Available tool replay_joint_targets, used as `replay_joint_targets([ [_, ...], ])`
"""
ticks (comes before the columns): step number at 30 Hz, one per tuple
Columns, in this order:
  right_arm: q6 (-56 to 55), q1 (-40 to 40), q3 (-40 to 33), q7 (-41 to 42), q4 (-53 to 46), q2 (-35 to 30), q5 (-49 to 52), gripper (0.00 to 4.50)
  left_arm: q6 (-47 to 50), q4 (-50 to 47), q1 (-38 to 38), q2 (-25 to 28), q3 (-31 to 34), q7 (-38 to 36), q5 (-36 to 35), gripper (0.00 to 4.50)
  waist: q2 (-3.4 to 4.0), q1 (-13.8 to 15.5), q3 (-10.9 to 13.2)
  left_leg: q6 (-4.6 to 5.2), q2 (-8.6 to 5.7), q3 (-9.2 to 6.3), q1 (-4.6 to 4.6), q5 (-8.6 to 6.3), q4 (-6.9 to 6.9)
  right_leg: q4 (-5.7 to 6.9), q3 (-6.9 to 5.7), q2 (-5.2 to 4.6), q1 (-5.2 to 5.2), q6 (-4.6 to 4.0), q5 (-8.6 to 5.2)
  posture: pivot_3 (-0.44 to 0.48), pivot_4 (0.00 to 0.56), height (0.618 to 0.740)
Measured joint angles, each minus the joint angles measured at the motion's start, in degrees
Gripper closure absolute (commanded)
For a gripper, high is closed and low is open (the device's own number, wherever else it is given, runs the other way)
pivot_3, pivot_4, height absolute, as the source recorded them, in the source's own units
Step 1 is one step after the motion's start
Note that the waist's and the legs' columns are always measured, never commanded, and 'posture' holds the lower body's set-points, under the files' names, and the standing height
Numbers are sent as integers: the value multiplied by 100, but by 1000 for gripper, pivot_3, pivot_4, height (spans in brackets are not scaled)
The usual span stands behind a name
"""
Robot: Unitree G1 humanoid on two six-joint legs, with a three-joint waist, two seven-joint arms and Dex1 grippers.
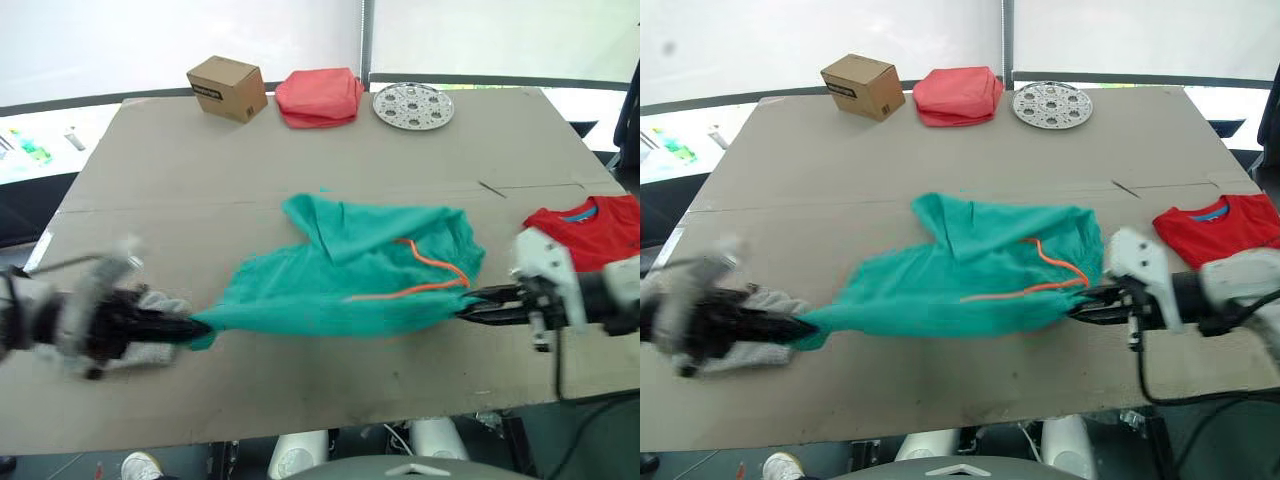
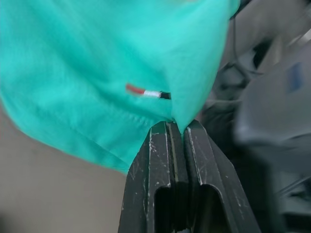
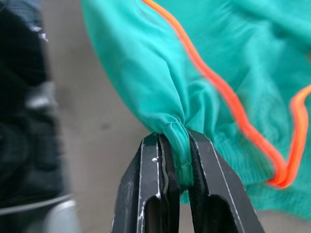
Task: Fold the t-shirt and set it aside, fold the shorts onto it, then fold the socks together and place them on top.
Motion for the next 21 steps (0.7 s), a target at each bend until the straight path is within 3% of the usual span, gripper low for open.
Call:
replay_joint_targets([
  [3, 163, -659, -45, -355, 70, -24, 275, 4469, 166, 330, -981, -200, 193, 286, -197, 4487, 14, 1, -15, -1, -4, 3, 9, -1, -5, -3, 2, -2, 4, 0, -1, 0, 150, 736],
  [5, -56, -1369, 596, -986, 450, 329, -314, 4469, -155, 601, -2153, -970, -100, 1154, -5, 4487, -4, 6, -25, -1, -7, 6, 7, 1, -4, -3, 4, -2, 8, 2, 1, 0, 150, 736],
  [7, -381, -2058, 1535, -1587, 1171, 725, -1218, 4469, -721, 962, -3123, -1713, -665, 2115, 672, 4487, -25, 17, -32, -3, -17, 7, 16, 7, 7, 9, 8, 4, 23, 23, 16, 0, 150, 736],
  [9, -946, -3073, 2506, -2397, 2714, 1563, -2426, 4469, -1597, 1726, -4177, -2550, -1424, 3328, 1823, 4487, -70, -2, -27, -6, -31, 17, 14, 39, 20, 34, 34, 33, 25, 23, 21, 0, 150, 736],
  [12, -2198, -4354, 3184, -3373, 4937, 2441, -3631, 4469, -2831, 3028, -5289, -3198, -1827, 4727, 2942, 4487, -100, -35, -4, -24, -32, 41, -15, 53, 18, 42, 62, 39, -11, -2, 37, 0, 150, 736],
  [14, -3364, -5268, 3293, -3921, 6219, 2882, -4148, 4469, -3768, 3819, -6047, -3397, -1840, 5534, 3417, 4487, -104, -65, 6, -34, -27, 42, -34, 60, 2, 46, 61, 44, -34, -6, 40, 0, 150, 736],
  [17, -5104, -6543, 3253, -4381, 7515, 3094, -4496, 4469, -5268, 4497, -6872, -3285, -1706, 6262, 3871, 4487, -101, -173, 9, -40, -22, 35, -48, 61, -28, 5, 21, 45, -46, -3, 38, 0, 150, 736],
  [21, -6273, -7051, 2669, -4304, 7487, 2928, -4421, 4469, -6663, 3899, -6664, -2698, -1348, 6314, 4060, 4487, -97, -260, -9, -41, -13, 42, 13, 59, -91, -7, -27, 38, -5, 0, 37, 0, 150, 736],
])
